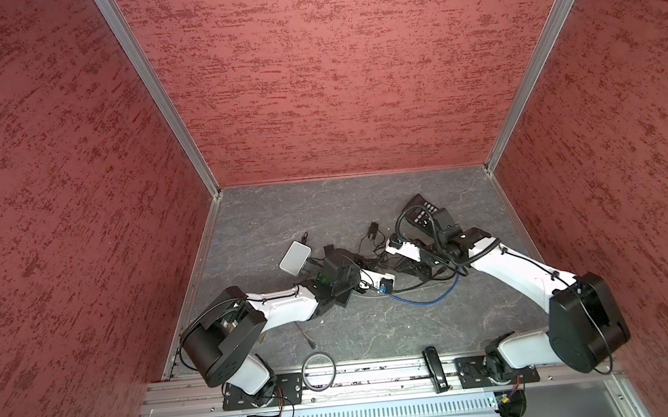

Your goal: Insert the plug into the switch port

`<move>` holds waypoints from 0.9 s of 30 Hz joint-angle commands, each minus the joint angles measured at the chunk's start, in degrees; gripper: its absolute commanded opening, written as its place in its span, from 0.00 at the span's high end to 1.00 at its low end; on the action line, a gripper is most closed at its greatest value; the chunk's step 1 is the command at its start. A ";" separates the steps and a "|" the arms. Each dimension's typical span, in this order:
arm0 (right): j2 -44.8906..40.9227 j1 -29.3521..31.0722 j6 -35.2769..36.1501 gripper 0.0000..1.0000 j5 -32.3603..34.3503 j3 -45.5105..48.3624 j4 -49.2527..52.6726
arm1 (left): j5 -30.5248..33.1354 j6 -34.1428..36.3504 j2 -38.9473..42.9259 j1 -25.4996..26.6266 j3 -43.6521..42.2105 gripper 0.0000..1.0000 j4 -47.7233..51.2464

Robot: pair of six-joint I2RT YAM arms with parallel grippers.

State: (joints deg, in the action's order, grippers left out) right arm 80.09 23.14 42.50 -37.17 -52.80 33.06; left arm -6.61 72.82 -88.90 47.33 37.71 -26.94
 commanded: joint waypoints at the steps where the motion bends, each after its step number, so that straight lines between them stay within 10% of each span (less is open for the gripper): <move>1: 0.49 0.07 1.28 1.00 -2.21 -1.08 -0.38 | -0.49 -2.49 0.53 0.87 0.22 0.97 -0.92; 27: -4.87 0.08 -1.35 0.60 1.44 9.31 -20.73 | -8.38 -23.05 7.27 -0.46 0.63 0.97 18.69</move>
State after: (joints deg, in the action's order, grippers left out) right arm 77.67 23.18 40.95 -36.84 -45.28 20.05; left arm -11.05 54.65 -83.53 47.22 38.02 -11.62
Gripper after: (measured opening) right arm 0.400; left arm 0.143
